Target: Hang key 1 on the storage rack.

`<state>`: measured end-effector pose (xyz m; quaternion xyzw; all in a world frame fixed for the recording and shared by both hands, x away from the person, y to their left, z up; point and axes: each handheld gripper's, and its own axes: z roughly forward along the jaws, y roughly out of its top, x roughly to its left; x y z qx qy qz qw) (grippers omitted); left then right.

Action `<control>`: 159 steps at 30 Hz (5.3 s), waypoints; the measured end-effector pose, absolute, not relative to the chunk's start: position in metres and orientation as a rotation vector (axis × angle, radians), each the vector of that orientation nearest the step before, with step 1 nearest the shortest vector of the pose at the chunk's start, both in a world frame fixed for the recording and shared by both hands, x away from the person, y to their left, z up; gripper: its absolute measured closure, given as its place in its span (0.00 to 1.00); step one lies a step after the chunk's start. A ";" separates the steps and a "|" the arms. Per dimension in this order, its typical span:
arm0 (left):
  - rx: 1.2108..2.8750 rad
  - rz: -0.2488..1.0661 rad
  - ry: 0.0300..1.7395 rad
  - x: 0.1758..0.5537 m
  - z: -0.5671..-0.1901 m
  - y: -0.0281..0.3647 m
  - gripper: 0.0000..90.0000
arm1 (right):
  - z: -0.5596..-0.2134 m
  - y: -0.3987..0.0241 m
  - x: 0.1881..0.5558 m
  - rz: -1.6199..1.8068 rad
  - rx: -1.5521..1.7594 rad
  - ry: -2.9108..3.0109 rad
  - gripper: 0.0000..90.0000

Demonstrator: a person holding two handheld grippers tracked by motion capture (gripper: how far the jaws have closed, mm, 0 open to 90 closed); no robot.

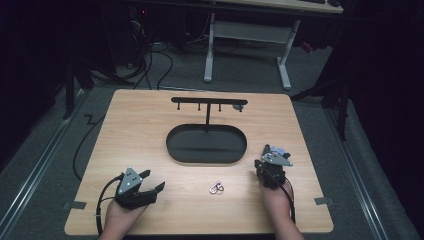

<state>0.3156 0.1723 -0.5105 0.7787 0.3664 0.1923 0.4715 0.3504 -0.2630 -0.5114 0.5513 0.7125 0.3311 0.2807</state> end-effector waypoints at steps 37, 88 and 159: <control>1.925 0.484 0.894 0.327 -0.513 0.176 0.29 | -0.481 -0.324 0.300 0.897 1.519 2.099 0.73; 1.986 0.418 0.858 0.313 -0.519 0.176 0.23 | -0.448 -0.325 0.336 0.397 1.603 2.426 0.26; 1.973 0.386 0.816 0.311 -0.519 0.177 0.24 | -0.445 -0.301 0.385 0.272 1.583 2.583 0.53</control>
